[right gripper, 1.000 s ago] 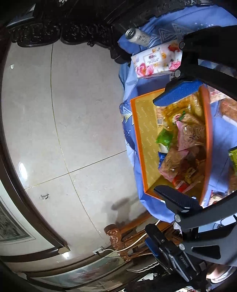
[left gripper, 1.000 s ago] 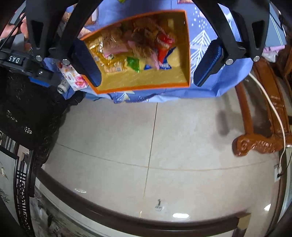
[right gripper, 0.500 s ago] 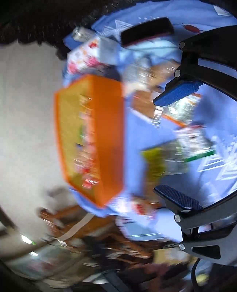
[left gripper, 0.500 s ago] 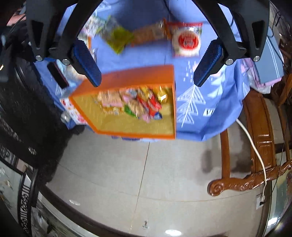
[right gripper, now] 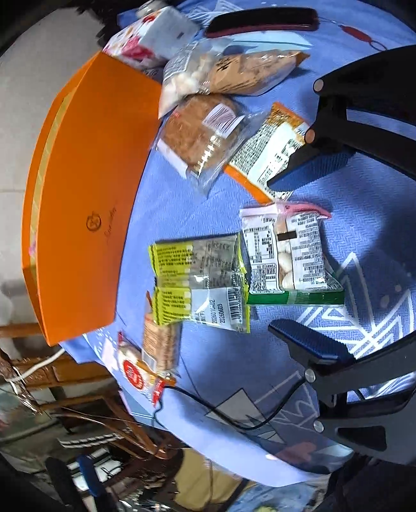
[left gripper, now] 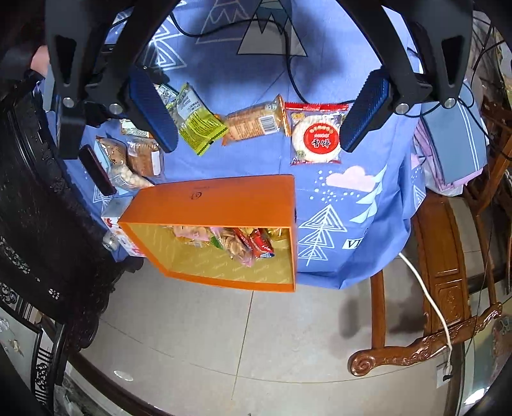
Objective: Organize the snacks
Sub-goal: 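Grasp the yellow-green pack with the left tool while the right tool grasps a green-white pack, then lift the yellow-green and green-white packs over the orange box and release both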
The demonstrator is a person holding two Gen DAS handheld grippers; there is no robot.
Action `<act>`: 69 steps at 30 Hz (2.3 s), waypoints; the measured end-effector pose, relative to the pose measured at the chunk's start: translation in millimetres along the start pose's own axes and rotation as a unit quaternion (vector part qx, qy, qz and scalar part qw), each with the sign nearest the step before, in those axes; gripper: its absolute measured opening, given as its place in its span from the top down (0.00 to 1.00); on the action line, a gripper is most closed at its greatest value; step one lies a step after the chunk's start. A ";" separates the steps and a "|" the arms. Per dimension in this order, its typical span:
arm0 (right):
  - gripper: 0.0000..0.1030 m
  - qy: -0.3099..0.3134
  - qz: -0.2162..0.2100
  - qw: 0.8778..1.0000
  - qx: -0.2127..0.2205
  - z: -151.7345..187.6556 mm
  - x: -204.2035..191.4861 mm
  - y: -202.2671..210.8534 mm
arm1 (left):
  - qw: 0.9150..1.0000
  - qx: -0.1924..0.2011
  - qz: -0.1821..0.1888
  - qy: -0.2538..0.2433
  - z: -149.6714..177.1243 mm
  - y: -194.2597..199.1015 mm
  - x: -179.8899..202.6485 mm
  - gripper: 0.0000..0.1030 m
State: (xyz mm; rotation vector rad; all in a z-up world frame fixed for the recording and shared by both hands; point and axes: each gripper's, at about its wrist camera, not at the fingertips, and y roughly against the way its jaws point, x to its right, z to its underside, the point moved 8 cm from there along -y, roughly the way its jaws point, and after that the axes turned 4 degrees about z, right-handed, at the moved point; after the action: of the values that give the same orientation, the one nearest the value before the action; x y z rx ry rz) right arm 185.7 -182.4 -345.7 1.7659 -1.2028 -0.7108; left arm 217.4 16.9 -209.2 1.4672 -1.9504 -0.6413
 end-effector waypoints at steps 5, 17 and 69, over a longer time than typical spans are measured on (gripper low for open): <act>0.39 0.047 0.021 0.999 -0.014 3.3 -11.6 -12.2 | 1.000 -0.006 -0.005 0.005 4.2 1.2 -0.1 0.04; 0.80 -0.032 0.003 0.999 -0.020 15.5 11.8 5.3 | 0.999 -0.042 0.018 -0.023 22.6 -39.3 36.2 0.04; 0.79 -0.124 -0.036 0.991 -0.036 34.3 74.6 21.5 | 0.984 -0.127 0.031 -0.120 40.3 -234.5 132.9 0.86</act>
State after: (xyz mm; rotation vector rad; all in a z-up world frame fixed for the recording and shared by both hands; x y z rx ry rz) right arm 176.0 -266.6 -341.8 1.7039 -1.2649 -1.0274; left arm 318.5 -173.4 -376.0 1.2134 -1.9960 -1.0362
